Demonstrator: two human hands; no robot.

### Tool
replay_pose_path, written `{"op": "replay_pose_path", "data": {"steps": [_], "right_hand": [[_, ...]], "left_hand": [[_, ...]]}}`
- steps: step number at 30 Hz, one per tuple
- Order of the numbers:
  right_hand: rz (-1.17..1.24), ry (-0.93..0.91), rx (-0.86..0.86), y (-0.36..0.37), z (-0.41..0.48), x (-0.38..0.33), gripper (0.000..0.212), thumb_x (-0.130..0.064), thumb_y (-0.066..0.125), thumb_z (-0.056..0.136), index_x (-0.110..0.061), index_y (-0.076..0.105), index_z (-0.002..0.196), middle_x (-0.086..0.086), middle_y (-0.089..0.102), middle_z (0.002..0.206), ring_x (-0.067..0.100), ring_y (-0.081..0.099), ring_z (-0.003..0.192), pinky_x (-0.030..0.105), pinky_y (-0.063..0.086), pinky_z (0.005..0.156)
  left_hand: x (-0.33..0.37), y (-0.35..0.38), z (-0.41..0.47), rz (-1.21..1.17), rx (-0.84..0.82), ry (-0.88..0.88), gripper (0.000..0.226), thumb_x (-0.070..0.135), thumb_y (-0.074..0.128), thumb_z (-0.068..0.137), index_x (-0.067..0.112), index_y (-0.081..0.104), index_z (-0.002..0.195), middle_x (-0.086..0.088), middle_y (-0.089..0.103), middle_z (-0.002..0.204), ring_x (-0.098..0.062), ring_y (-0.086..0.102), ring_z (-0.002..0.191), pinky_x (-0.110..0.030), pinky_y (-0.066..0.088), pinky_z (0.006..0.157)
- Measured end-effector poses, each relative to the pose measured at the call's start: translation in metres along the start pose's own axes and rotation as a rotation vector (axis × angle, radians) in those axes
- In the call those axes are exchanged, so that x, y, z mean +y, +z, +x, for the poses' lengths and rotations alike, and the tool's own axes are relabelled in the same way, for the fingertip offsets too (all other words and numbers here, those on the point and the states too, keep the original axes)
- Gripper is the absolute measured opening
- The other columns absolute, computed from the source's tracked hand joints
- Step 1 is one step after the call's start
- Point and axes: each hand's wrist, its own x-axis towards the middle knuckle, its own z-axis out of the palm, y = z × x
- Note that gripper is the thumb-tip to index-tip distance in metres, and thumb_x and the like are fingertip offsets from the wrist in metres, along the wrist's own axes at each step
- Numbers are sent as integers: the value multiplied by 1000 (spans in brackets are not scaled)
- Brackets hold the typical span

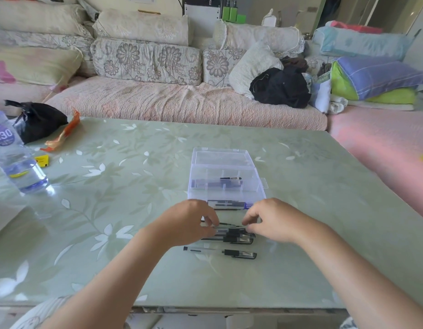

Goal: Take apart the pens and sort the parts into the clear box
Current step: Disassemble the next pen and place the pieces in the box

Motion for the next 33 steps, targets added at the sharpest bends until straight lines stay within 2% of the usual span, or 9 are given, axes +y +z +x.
{"op": "replay_pose_path", "data": {"steps": [4,10,13,19,24,27,30,33], "right_hand": [[-9,-41,6,5,-1,0,15,-39,63,88,-39,73,97,-21,66,95,5,59,93,28,51,81],[-1,-81,112,10,2,3,7,-32,63,88,-35,69,88,-19,60,92,3,52,85,17,37,66],[2,-74,116,10,2,3,9,-31,59,90,-35,68,89,-20,63,97,4,54,85,22,39,69],[-97,-111,135,10,4,0,19,-30,52,95,-33,70,102,-17,66,106,10,58,100,28,45,79],[-144,-166,176,15,8,-3,20,-30,49,95,-31,69,98,-14,65,103,14,58,98,29,42,73],[-108,-162,132,14,9,-1,16,-37,56,92,-34,70,99,-18,58,90,12,57,94,26,37,68],[-101,-162,130,14,9,-1,17,-33,58,91,-37,72,100,-21,50,78,9,52,88,20,30,60],[-123,-174,143,13,7,-3,19,-30,55,93,-35,72,101,-20,55,88,11,56,95,25,32,65]], "left_hand": [[1,2,2,10,-21,-18,10,39,69,82,41,69,92,21,59,88,4,53,78,-17,45,71],[1,2,3,17,-14,-19,10,37,67,83,40,69,93,22,59,88,1,55,78,-23,51,74],[1,2,3,30,-9,-10,9,37,66,85,39,70,94,21,59,87,0,55,78,-22,50,73],[2,4,4,27,-5,-19,10,36,66,87,40,70,94,21,59,88,1,55,77,-17,47,71],[3,4,3,30,9,-27,10,36,66,86,41,70,94,21,59,87,4,53,75,-18,47,71],[3,5,3,40,24,-26,8,37,67,86,40,70,93,22,58,86,7,51,73,-16,42,67],[4,6,4,61,23,-25,9,37,66,87,40,70,95,22,57,87,9,49,72,-15,40,67],[5,5,4,61,20,-27,10,36,66,87,39,70,95,21,58,88,9,50,72,-14,39,66]]}}
